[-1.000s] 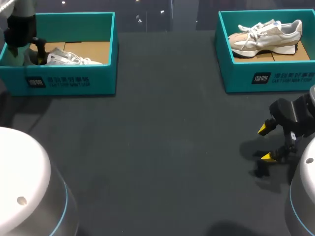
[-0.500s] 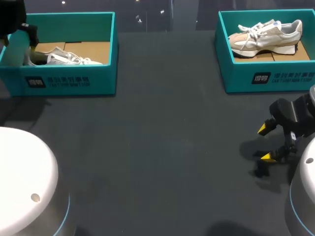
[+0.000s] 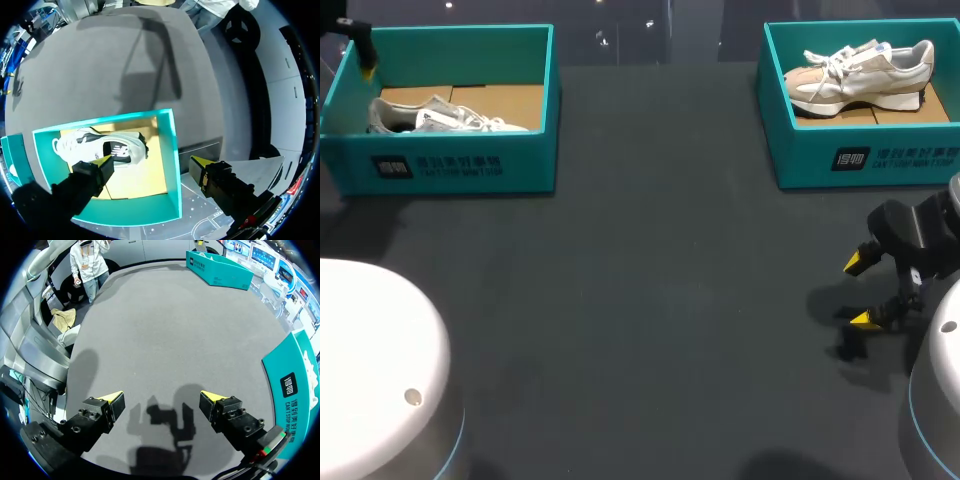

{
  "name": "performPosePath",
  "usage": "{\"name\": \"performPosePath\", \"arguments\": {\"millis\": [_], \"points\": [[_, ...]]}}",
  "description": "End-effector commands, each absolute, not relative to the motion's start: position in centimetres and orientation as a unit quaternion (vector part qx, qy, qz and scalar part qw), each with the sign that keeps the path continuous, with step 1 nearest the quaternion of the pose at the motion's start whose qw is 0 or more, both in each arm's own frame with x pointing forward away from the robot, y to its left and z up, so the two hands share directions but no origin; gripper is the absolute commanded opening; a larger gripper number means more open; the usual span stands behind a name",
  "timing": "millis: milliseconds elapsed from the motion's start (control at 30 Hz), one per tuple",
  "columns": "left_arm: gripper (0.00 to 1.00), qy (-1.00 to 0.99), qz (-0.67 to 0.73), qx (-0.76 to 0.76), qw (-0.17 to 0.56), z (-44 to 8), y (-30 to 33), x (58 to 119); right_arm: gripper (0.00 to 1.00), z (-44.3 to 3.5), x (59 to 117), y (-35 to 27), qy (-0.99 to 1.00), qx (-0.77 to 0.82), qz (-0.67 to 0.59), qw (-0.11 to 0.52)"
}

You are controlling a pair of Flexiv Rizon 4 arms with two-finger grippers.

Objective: Take the shoe out of the shoebox, open the shoe tongue, remove and reinsert the insole, then place the shoe into the shoebox

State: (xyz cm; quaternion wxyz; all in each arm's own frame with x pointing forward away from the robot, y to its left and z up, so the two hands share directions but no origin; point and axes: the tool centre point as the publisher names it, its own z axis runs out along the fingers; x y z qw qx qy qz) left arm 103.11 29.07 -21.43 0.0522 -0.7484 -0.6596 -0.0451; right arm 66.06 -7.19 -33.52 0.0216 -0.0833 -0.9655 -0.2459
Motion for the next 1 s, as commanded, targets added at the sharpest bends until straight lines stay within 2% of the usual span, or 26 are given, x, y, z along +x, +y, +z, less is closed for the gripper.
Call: {"name": "performPosePath", "arguments": {"millis": [33, 467, 1000], "points": [[1.00, -0.660, -0.057, -0.747, 0.050, -19.9, 29.1, 101.8, 1.00, -33.5, 65.9, -7.2, -0.966, -0.083, -0.245, 0.020], [1.00, -0.670, -0.026, -0.740, 0.049, -17.6, 29.0, 101.8, 1.00, -33.5, 65.9, -7.2, -0.966, -0.083, -0.245, 0.020], [1.00, -0.670, -0.026, -0.740, 0.049, -17.6, 29.0, 101.8, 1.00, -33.5, 65.9, -7.2, -0.966, -0.083, -0.245, 0.020]]}}
